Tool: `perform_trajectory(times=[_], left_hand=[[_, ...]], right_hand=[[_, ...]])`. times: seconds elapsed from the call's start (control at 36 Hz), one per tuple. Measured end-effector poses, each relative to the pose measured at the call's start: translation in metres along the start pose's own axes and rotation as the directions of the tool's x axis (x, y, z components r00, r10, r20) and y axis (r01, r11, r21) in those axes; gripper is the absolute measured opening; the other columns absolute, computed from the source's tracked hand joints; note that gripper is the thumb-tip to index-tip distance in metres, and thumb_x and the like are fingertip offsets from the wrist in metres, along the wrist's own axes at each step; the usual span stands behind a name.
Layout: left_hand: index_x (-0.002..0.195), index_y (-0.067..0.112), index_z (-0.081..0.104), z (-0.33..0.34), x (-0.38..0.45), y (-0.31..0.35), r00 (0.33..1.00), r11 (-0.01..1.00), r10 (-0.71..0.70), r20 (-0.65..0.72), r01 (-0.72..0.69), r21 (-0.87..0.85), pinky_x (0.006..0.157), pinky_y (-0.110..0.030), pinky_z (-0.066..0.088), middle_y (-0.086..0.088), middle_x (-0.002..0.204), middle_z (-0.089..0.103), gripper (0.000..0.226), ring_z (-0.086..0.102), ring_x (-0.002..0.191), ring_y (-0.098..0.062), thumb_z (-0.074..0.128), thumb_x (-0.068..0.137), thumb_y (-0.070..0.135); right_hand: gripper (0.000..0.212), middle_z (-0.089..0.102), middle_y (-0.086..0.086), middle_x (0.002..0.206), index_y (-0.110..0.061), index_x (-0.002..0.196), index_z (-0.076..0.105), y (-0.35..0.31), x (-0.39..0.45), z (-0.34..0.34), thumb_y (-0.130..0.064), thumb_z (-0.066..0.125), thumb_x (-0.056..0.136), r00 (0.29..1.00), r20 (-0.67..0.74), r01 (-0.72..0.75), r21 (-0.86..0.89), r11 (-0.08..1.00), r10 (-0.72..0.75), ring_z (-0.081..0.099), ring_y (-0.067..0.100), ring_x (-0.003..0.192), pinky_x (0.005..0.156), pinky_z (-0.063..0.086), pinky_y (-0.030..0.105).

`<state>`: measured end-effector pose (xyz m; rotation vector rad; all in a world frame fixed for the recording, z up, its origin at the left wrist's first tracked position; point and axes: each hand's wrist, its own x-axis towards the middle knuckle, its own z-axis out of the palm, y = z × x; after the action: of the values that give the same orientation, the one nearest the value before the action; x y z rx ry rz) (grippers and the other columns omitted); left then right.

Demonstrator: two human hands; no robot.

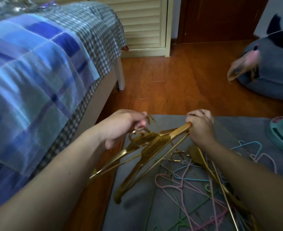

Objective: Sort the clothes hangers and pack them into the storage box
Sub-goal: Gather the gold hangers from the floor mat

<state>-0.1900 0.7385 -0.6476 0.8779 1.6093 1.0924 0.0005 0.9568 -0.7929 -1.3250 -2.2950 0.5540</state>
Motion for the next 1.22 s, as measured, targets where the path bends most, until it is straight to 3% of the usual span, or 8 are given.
perform_trajectory(times=[0.19, 0.28, 0.36, 0.44, 0.58, 0.78, 1.03, 1.22], left_hand=[[0.076, 0.023, 0.074, 0.006, -0.001, -0.003, 0.999, 0.972, -0.021, 0.034, 0.012, 0.233, 0.109, -0.047, 0.039, -0.009, 0.092, 0.074, 0.033, 0.069, 0.094, -0.02, 0.072, 0.079, 0.056], [0.077, 0.019, 0.07, 0.015, 0.004, -0.008, 1.0, 0.991, 0.006, -0.006, -0.005, 0.137, 0.099, -0.041, 0.043, -0.008, 0.074, 0.063, 0.022, 0.064, 0.082, -0.022, 0.073, 0.088, 0.038], [0.082, 0.011, 0.066, 0.029, 0.009, -0.012, 0.991, 0.999, -0.018, -0.132, 0.022, 0.029, 0.072, -0.034, 0.047, -0.008, 0.065, 0.05, 0.015, 0.058, 0.069, -0.026, 0.066, 0.095, 0.017], [0.093, 0.004, 0.068, 0.036, 0.01, -0.018, 0.985, 0.995, -0.011, -0.17, 0.028, 0.099, 0.07, -0.032, 0.047, -0.007, 0.061, 0.053, 0.024, 0.06, 0.065, -0.023, 0.063, 0.099, 0.026], [0.093, 0.007, 0.072, 0.041, 0.009, -0.019, 0.965, 0.951, 0.068, -0.255, 0.014, 0.308, 0.086, -0.042, 0.052, -0.003, 0.06, 0.068, 0.04, 0.067, 0.065, -0.017, 0.056, 0.102, 0.043], [0.069, 0.012, 0.066, 0.025, 0.018, -0.023, 0.94, 0.998, 0.0, -0.341, 0.022, 0.062, 0.101, -0.052, 0.049, -0.002, 0.051, 0.055, 0.037, 0.066, 0.067, -0.025, 0.067, 0.096, 0.037], [0.071, 0.001, 0.073, 0.02, 0.01, -0.03, 0.884, 0.976, 0.029, -0.466, 0.076, 0.206, 0.071, -0.032, 0.045, -0.015, 0.067, 0.071, 0.046, 0.059, 0.06, -0.015, 0.06, 0.098, 0.036], [0.081, 0.004, 0.073, 0.011, 0.01, -0.029, 0.884, 0.999, -0.042, -0.466, 0.051, 0.007, 0.066, -0.034, 0.046, -0.007, 0.057, 0.06, 0.027, 0.057, 0.053, -0.017, 0.061, 0.097, 0.022]], right_hand=[[0.026, 0.059, -0.002, 0.116, -0.019, 0.083, 0.065, 0.001, -0.02, -0.014, 0.0, 0.048, 0.089, 0.996, -0.087, 0.02, -0.16, 0.987, -0.034, 0.036, 0.03, 0.119, 0.098, 0.033, 0.04], [0.029, 0.057, 0.002, 0.115, -0.022, 0.095, 0.059, 0.006, -0.02, -0.015, 0.005, 0.051, 0.086, 0.999, -0.036, 0.02, -0.117, 0.993, -0.024, 0.04, 0.031, 0.121, 0.101, 0.037, 0.043], [0.057, 0.038, 0.006, 0.15, -0.021, 0.141, 0.04, 0.016, -0.02, -0.017, -0.01, 0.06, 0.089, 0.994, 0.091, -0.05, -0.112, 0.992, 0.061, 0.024, 0.033, 0.142, 0.117, 0.024, 0.047], [0.077, 0.028, 0.01, 0.157, -0.018, 0.153, 0.022, 0.027, -0.03, -0.019, -0.022, 0.063, 0.089, 0.971, 0.179, -0.135, -0.122, 0.983, 0.156, 0.02, 0.037, 0.145, 0.119, 0.019, 0.05], [0.069, 0.04, 0.02, 0.147, -0.01, 0.148, 0.031, 0.05, -0.051, -0.004, -0.034, 0.059, 0.09, 0.906, 0.306, -0.239, -0.2, 0.95, 0.292, 0.037, 0.041, 0.134, 0.109, 0.035, 0.047], [0.058, 0.048, 0.015, 0.14, -0.016, 0.136, 0.047, 0.074, -0.089, 0.009, -0.046, 0.062, 0.088, 0.877, 0.336, -0.158, -0.477, 0.865, 0.345, 0.049, 0.035, 0.129, 0.103, 0.042, 0.042], [0.026, 0.066, 0.015, 0.119, -0.009, 0.12, 0.052, 0.076, -0.106, 0.014, -0.012, 0.051, 0.094, 0.895, 0.233, -0.248, -0.45, 0.858, 0.381, 0.063, 0.033, 0.112, 0.09, 0.051, 0.038], [0.021, 0.068, 0.017, 0.109, -0.004, 0.118, 0.051, 0.047, -0.067, -0.028, -0.006, 0.042, 0.099, 0.963, -0.053, -0.251, -0.532, 0.809, 0.264, 0.068, 0.035, 0.099, 0.072, 0.051, 0.039]])
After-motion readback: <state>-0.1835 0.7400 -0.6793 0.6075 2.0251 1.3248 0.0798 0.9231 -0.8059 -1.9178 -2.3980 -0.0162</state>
